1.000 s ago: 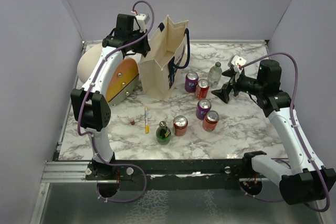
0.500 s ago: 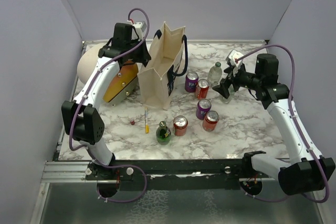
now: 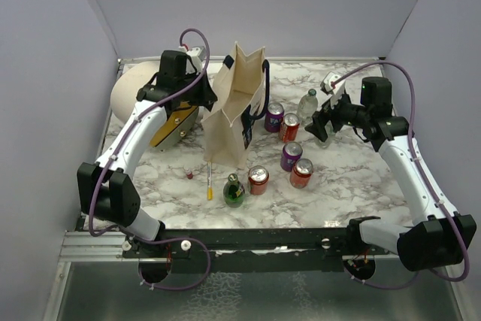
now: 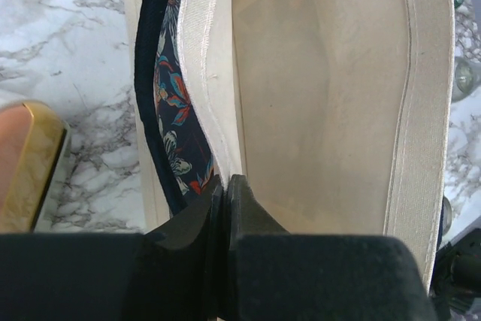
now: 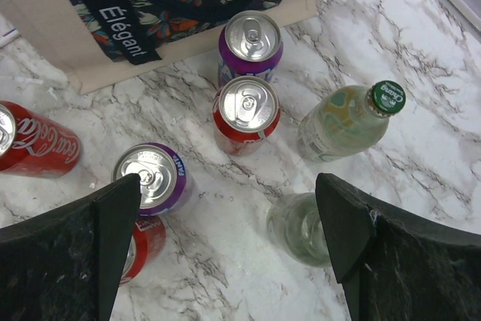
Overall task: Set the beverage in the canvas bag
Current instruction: Move the canvas bag to the center of the board.
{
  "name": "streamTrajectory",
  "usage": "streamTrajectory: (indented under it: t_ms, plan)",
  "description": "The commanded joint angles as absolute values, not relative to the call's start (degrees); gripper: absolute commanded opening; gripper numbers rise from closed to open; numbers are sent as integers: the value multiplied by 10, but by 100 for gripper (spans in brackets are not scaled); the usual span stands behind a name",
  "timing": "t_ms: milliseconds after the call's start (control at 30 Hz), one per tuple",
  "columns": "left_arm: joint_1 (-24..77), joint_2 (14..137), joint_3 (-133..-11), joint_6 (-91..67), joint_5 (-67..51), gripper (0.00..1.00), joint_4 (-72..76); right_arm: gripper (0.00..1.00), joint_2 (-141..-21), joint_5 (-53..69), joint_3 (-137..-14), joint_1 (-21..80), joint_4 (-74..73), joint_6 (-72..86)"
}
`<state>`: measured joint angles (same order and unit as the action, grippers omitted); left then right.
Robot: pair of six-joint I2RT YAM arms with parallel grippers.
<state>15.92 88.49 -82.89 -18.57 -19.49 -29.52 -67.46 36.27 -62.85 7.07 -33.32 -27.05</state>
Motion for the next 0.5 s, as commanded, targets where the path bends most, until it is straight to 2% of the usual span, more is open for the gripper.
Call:
streamTrajectory:
  t_ms: [0, 267, 467]
  plan:
    - [166, 845, -790, -206, -241, 5, -286, 100, -674, 301, -647, 71, -335, -247]
    - [167, 801, -745, -218, -268, 22, -257, 100, -688, 225, -651, 71, -330, -211]
    - [167, 790, -743, -201, -286, 45, -240, 100, -668, 228, -638, 71, -331, -220]
